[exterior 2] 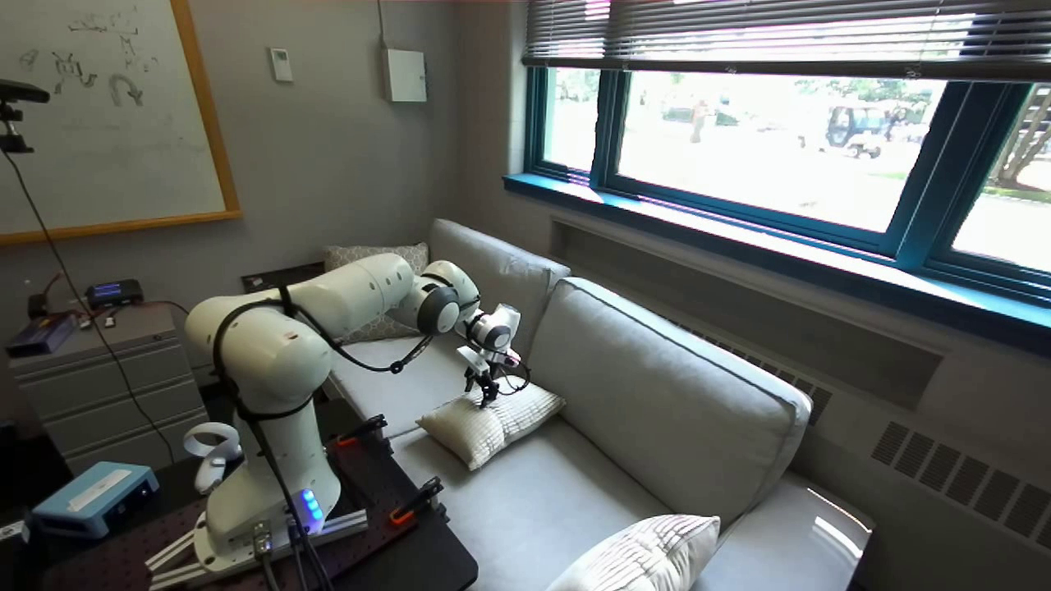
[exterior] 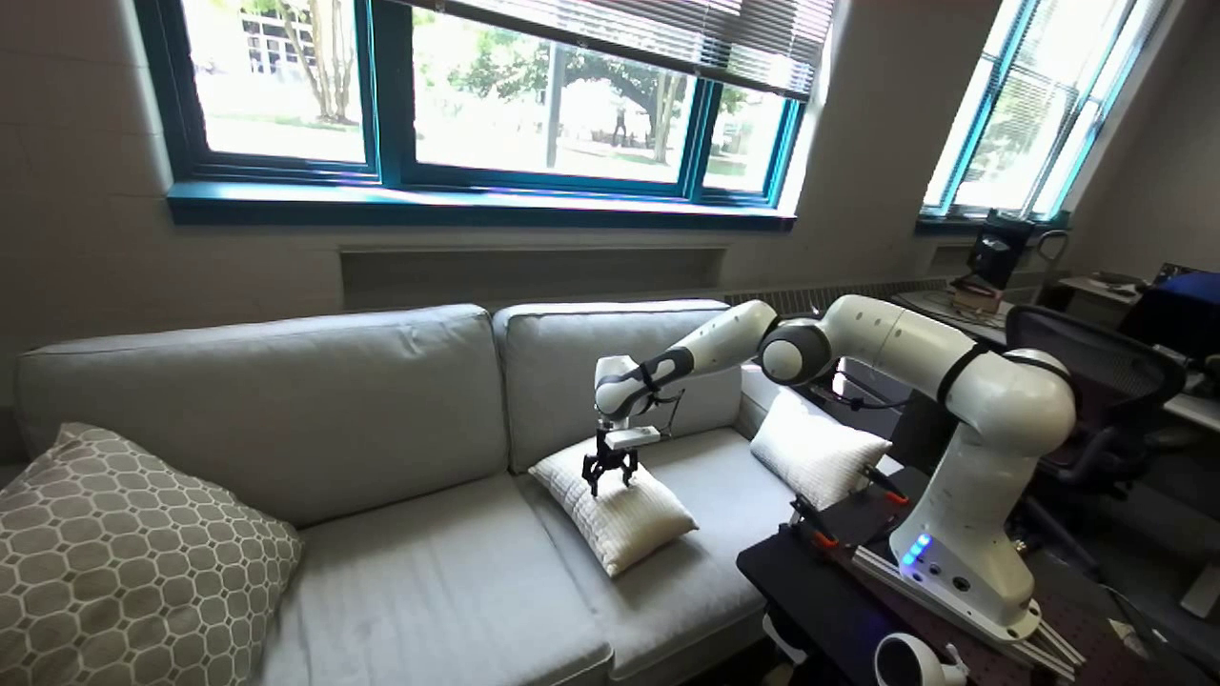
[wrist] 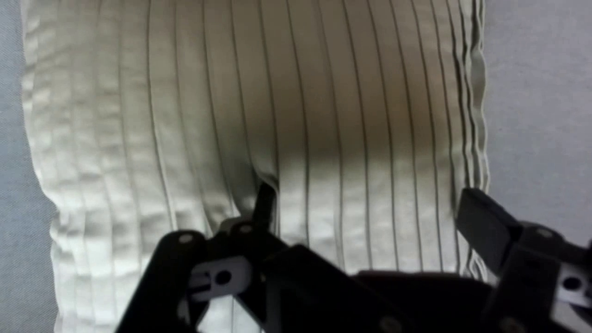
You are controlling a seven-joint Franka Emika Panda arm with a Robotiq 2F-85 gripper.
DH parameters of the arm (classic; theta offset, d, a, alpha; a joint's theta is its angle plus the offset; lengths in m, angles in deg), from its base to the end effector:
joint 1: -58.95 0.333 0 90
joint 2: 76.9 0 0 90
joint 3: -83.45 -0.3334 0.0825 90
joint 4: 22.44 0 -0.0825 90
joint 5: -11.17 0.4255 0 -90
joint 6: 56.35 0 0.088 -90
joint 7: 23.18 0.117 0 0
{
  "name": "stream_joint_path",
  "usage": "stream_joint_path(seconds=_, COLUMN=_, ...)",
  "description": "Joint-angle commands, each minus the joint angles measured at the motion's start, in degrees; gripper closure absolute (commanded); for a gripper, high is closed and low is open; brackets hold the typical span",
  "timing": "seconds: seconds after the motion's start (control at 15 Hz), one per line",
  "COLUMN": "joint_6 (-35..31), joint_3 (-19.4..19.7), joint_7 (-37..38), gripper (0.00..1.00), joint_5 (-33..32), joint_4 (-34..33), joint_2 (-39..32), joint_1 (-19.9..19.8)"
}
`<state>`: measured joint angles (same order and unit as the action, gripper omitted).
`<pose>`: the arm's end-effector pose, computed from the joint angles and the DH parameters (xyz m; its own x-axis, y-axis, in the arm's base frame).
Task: Arrange the cushions, one in front of the other, against the arm rest
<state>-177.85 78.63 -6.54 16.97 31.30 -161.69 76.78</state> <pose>0.6828 0.2710 -0.1183 0.9445 -0.0137 -0.3282 -0.0348 -0.9977 -0.0584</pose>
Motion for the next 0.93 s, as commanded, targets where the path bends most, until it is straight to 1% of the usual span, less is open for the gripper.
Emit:
stream_joint_path(seconds=0.0, joint_6=4.1, joint_3=0.72, joint_7=1.09, gripper=0.0, joint_5=-0.85, joint_4=0.49, joint_2=0.0, joint_1=0.96)
stream_joint_path(seconds=0.2, joint_6=5.58, joint_3=2.18, joint_7=3.25, gripper=0.0, joint_5=-1.28, joint_4=0.69, joint_2=0.0, joint_1=1.37)
stream_joint_path(seconds=0.33, joint_6=2.71, joint_3=5.03, joint_7=9.38, gripper=0.0, joint_5=-1.78, joint_4=0.99, joint_2=0.0, joint_1=2.56)
stream_joint_path(seconds=0.53, joint_6=-0.35, joint_3=7.81, joint_7=16.68, gripper=0.0, joint_5=-2.22, joint_4=1.52, joint_2=0.0, joint_1=3.49)
stream_joint_path(seconds=0.67, joint_6=-0.48, joint_3=8.6, joint_7=19.91, gripper=0.0, joint_5=-2.18, joint_4=1.96, joint_2=0.0, joint_1=3.73)
stream_joint_path(seconds=0.87, joint_6=1.27, joint_3=7.92, joint_7=21.86, gripper=0.0, joint_5=-2.07, joint_4=2.55, joint_2=0.01, joint_1=3.29)
